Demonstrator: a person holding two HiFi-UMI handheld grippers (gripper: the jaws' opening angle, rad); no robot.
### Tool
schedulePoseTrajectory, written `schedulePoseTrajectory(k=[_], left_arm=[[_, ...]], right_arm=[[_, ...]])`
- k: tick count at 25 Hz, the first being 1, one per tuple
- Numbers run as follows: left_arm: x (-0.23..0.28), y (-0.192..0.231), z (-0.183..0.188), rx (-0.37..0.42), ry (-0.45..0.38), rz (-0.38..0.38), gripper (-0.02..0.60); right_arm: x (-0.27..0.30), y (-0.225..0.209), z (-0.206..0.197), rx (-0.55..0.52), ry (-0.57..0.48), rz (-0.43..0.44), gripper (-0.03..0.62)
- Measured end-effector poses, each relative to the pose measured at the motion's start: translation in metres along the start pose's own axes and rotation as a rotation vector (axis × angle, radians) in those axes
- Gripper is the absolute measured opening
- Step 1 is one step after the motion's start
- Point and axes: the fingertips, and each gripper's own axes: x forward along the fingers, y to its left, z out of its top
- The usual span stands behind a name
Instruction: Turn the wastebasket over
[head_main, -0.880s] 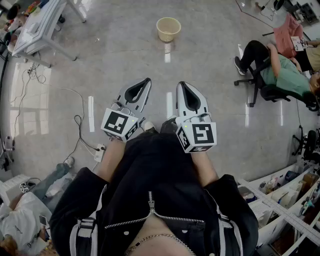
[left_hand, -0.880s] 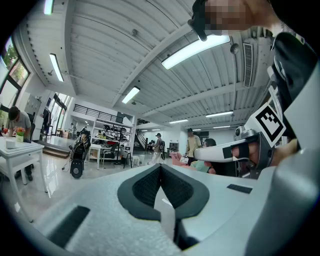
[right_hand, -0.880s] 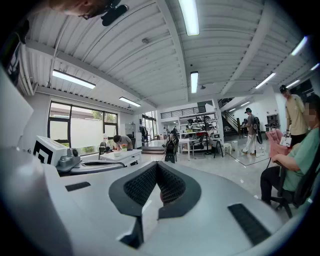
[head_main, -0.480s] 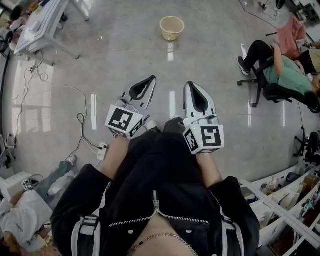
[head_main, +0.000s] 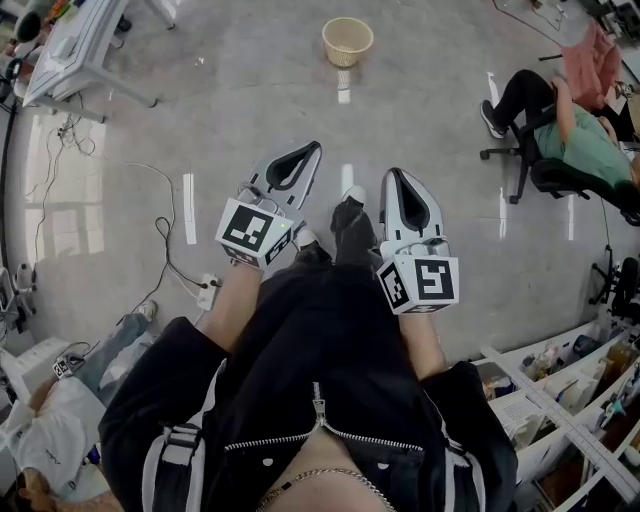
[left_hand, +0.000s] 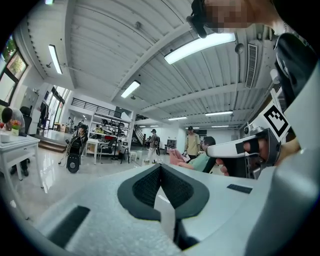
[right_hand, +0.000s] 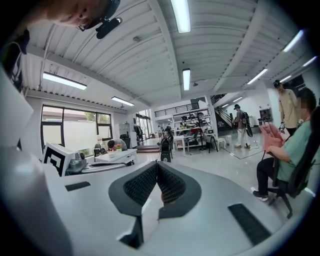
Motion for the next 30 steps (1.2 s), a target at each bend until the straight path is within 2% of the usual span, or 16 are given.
schedulePoseTrajectory(k=[5, 10, 16, 22, 30], left_arm=[[0.030, 0.009, -0.013, -0.023, 0.042, -0.014, 0.003], [0.067, 0.028, -0.015, -0.017, 0.060, -0.010, 0.003], [0.129, 0.077, -0.015, -0.020, 0.076, 0.030, 0.003], [0.196, 0.124, 0.002, -0.010, 0.088, 0.075, 0.003], [0.275, 0.157, 0.013, -0.004, 0.106, 0.122, 0.003]], right_arm=[[0.015, -0.030, -0.011, 0.044, 0.042, -0.027, 0.011], [0.053, -0.057, -0.009, 0.070, 0.059, -0.011, 0.011], [0.123, -0.103, 0.001, 0.073, 0.077, 0.009, 0.011], [0.200, -0.148, 0.028, 0.073, 0.085, 0.056, 0.011], [0.268, -0.213, 0.048, 0.088, 0.101, 0.094, 0.011]])
